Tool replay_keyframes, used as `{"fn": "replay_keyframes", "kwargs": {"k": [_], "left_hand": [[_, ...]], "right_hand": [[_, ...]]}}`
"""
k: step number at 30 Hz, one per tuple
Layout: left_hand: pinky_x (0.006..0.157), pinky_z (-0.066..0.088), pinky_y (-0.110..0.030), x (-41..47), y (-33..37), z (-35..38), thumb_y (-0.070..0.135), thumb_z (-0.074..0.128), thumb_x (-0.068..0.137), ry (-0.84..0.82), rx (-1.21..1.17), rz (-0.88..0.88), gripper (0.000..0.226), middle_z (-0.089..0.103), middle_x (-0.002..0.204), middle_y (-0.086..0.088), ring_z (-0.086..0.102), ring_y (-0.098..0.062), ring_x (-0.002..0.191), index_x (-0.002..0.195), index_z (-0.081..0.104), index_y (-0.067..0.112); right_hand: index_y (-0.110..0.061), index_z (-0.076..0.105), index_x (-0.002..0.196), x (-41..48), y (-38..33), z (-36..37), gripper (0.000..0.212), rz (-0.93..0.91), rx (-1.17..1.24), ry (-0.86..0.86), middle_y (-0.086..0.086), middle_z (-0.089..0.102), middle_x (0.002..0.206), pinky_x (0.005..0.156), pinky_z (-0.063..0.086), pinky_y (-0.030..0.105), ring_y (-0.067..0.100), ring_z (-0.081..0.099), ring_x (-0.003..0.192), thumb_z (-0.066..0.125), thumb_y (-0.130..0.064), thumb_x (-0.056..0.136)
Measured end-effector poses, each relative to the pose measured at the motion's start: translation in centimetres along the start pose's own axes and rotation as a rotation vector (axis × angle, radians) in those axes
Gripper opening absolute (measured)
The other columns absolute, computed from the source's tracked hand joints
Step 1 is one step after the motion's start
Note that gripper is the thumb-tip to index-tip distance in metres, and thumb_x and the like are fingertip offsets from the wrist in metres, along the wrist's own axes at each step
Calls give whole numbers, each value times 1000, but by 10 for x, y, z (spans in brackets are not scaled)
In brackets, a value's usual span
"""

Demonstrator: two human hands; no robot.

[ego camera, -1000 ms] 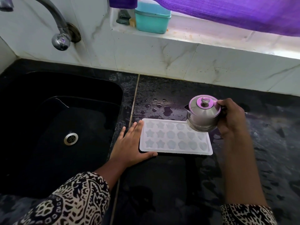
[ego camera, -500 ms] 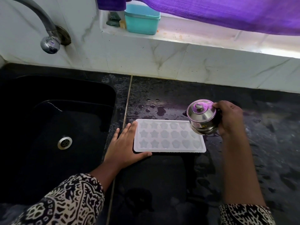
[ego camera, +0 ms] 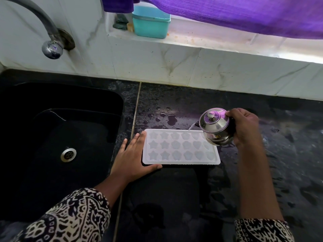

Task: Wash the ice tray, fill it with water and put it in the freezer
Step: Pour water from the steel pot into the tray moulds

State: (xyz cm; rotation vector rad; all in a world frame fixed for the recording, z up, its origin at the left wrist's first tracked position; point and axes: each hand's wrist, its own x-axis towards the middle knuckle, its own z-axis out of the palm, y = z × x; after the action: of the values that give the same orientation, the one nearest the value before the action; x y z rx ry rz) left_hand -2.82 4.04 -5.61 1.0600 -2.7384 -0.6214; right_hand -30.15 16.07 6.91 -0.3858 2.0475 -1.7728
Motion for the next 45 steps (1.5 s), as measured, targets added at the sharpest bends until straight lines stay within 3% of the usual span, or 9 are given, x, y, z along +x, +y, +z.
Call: {"fn": "replay_keyframes", "kwargs": {"k": [29, 45], "left_hand": [[121, -4, -37, -1, 1, -2, 94, 32, 62, -8, -4, -3, 124, 7, 163, 10, -2, -1, 146, 156, -1, 21], [120, -4, -36, -2, 2, -3, 99, 20, 57, -16, 5, -9, 128, 6, 163, 11, -1, -2, 147, 156, -2, 21]], "right_hand": [[-10, 53, 68, -6, 0, 4, 15, 31, -35, 5, 2, 51, 65, 61, 47, 25, 12, 50, 62, 60, -7, 81], [-10, 51, 63, -5, -4, 2, 19, 1, -18, 20, 3, 46, 61, 58, 45, 26, 12, 46, 57, 59, -5, 79]]}}
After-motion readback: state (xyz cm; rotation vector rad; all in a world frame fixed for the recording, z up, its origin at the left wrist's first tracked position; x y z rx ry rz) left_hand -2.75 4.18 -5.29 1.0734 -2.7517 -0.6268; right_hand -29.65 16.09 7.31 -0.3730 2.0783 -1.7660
